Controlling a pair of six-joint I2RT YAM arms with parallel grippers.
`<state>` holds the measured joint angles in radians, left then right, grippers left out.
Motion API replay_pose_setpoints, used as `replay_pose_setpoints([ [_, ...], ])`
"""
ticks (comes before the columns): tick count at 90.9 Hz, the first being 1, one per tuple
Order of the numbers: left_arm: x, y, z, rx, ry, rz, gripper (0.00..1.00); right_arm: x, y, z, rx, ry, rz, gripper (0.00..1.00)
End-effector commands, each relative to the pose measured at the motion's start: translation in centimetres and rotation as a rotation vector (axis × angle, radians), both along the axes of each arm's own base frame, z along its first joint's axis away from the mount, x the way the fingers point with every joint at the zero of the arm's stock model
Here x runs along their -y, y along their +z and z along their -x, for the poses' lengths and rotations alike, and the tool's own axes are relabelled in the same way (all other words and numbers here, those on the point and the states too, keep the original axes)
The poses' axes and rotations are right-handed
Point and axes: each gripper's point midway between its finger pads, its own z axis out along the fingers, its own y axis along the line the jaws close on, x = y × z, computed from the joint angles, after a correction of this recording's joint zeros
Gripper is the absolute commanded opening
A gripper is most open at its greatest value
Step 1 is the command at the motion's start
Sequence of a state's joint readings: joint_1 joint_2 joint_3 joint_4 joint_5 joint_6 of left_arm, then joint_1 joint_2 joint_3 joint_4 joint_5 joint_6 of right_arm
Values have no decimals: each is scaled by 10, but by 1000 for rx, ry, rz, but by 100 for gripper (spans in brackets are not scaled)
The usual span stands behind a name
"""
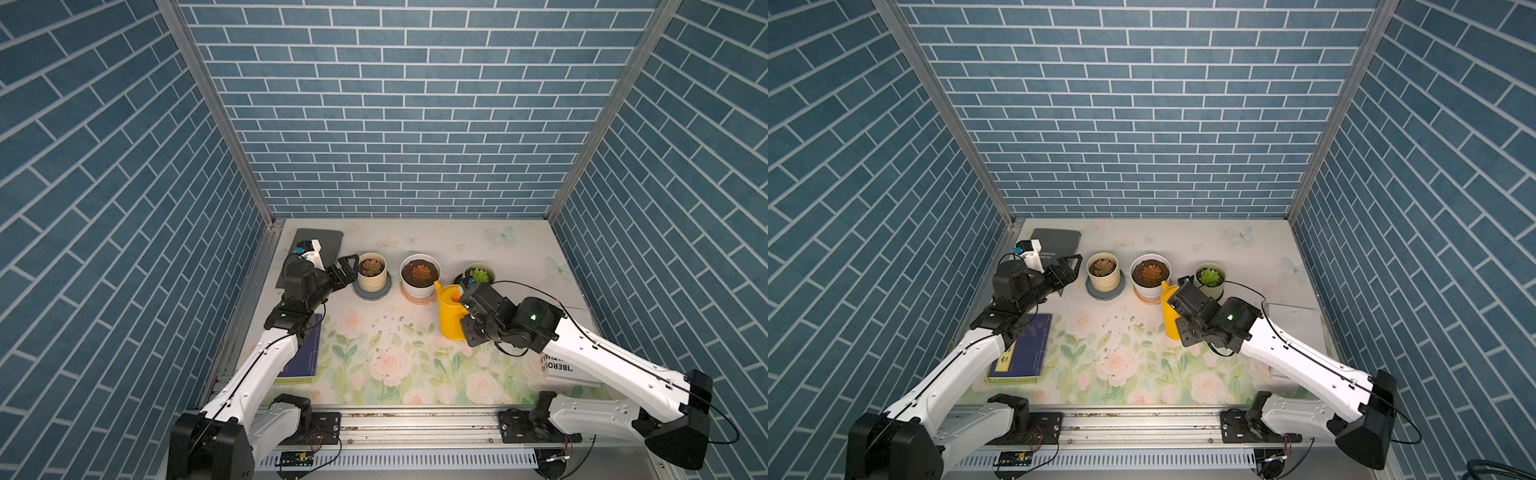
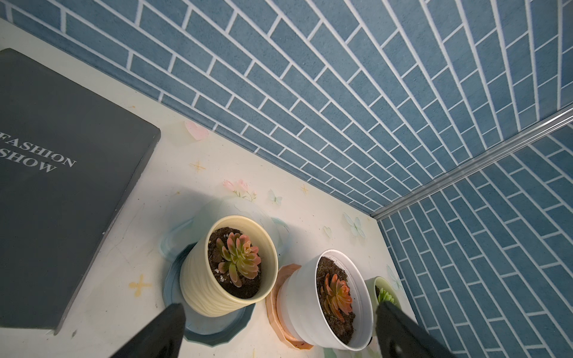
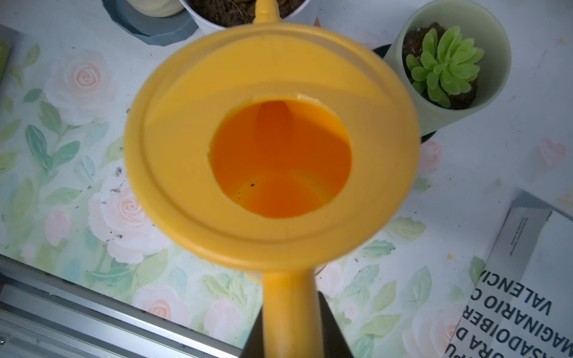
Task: Water the succulent around the soil edge
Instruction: Water the soil of the potted plant with water.
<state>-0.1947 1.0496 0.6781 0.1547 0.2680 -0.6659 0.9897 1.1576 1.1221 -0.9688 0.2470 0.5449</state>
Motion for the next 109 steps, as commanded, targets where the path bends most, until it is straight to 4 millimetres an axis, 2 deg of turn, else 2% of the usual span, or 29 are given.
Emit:
replay_pose_setpoints([
  [1, 2, 6, 0, 21, -12, 1, 100, -20, 18, 0, 28, 47, -39, 0],
  [17, 2, 6, 1, 22, -10, 1, 100, -46, 27, 1, 35, 107, -67, 0],
  [27, 1, 8, 1, 25, -5, 1, 100, -69, 29, 0, 28, 174, -89, 0],
  [46, -2, 14, 3, 39, 7, -7, 100, -117, 24, -3, 11, 299, -113, 0],
  [66, -2, 18, 4, 52, 7, -3, 100, -153, 13, -9, -14, 365, -144, 0],
  [94, -4, 22, 6, 63, 17, -4, 100, -184, 9, -26, -3, 367, -151, 0],
  [109, -5, 21, 6, 59, 24, -6, 100, -193, 4, -34, 2, 348, -158, 0],
])
